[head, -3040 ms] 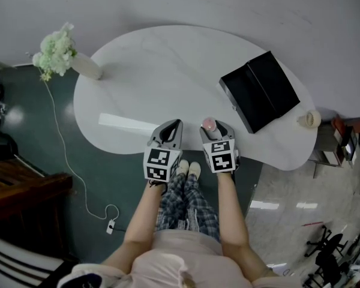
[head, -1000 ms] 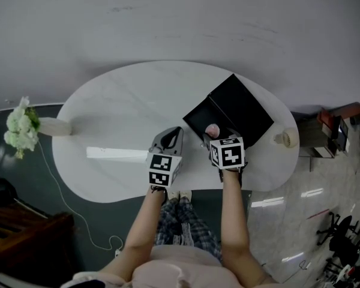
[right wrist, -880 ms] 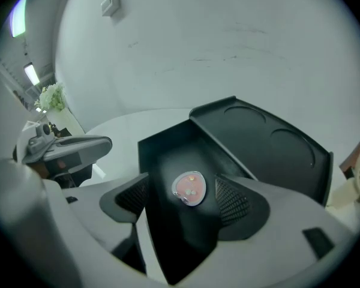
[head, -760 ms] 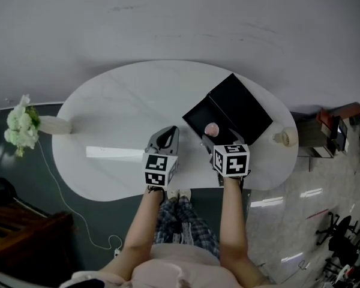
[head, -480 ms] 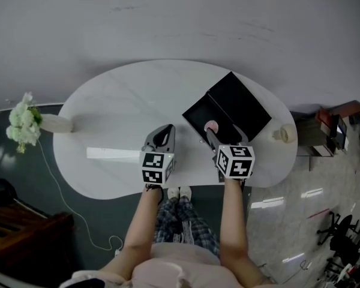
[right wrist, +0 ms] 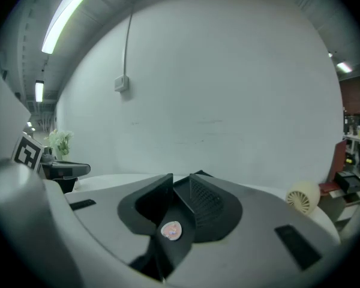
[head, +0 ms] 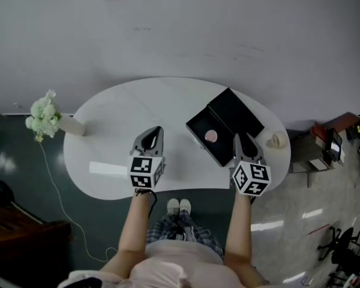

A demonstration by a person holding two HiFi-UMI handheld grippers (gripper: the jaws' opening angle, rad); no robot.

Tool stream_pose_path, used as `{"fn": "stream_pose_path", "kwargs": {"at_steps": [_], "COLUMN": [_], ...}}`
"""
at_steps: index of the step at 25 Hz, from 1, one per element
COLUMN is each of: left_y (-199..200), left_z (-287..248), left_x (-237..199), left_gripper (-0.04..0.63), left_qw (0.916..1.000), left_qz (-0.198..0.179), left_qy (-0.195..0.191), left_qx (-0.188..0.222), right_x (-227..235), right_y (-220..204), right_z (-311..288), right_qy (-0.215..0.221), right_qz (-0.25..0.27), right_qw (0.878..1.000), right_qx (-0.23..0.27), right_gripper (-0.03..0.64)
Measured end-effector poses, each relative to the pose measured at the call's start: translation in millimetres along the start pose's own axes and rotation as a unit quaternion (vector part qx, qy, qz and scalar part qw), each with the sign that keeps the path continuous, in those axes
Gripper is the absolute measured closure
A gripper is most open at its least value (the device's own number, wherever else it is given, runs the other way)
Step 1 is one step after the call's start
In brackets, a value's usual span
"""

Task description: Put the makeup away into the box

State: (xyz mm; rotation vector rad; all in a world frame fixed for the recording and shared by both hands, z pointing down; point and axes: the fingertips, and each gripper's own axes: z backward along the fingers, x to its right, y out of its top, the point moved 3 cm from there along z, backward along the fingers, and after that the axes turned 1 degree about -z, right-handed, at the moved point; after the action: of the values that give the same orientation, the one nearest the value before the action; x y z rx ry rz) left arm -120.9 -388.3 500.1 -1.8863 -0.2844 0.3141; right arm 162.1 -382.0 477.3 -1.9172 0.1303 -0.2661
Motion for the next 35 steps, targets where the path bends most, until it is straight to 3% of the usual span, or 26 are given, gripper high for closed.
{"fn": "stream_pose_path", "kwargs": {"at_steps": [6, 18, 35], "left_y": [37.3, 74.4, 66.9], "left_z": [45.1, 91.9, 98.5], "left_x": [-3.9, -0.2, -4.8], "left_gripper": [0.569, 0.569, 0.569], "left_qw": [0.9990, 0.9950, 0.9955], "left_qz": [-0.016, -0.028, -0.031], "left_qy": [0.016, 0.028, 0.037], "left_qx": [0.038, 0.091, 0.081], "right_x": [-4.7, 2.5, 5.9], "right_y": [34.8, 72.9, 64.9], "right_z": [42.7, 89.7, 98.5], "right_qy": [0.001, -0.015, -0.018], "right_qz": [0.032, 0.055, 0.062], "right_qw": [0.998, 0.990, 0.990], "right_qx": [0.057, 0.131, 0.123], "right_gripper": [0.581, 0.600, 0.600]}}
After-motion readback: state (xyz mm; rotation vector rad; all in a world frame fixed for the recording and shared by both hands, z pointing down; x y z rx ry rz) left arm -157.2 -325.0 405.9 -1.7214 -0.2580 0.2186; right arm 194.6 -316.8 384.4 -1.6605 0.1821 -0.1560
